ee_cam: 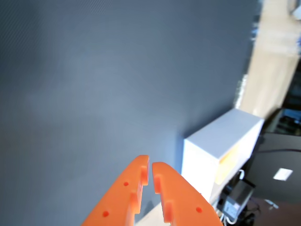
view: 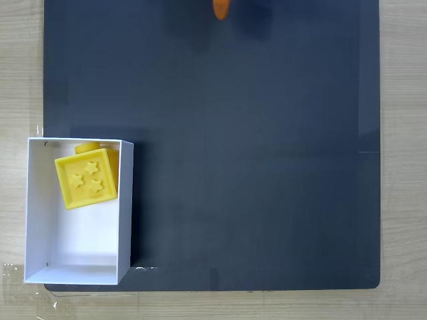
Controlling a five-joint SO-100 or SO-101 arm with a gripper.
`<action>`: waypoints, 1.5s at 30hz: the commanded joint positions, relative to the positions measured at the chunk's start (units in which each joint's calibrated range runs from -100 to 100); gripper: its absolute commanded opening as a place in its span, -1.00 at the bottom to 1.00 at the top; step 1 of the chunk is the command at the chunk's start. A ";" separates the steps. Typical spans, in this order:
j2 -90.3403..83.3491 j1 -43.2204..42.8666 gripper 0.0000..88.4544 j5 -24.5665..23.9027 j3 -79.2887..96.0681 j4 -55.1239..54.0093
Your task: Grasp a yellow block and put it in the box
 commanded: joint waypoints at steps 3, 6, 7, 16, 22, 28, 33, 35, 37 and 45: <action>-0.25 0.47 -0.97 0.69 5.76 -1.41; -0.16 -0.29 -0.97 0.79 12.00 -3.42; -0.25 -0.04 -0.97 0.90 13.00 -4.64; -0.16 -0.04 -0.97 0.74 12.46 -4.81; -0.16 -0.04 -0.97 0.69 12.46 -4.81; -0.16 -0.04 -0.97 0.69 12.46 -4.81; -0.16 -0.04 -0.97 0.69 12.46 -4.81; -0.16 -0.04 -0.97 0.69 12.46 -4.81; -0.16 -0.04 -0.97 0.69 12.46 -4.81; -0.16 -0.04 -0.97 0.69 12.46 -4.81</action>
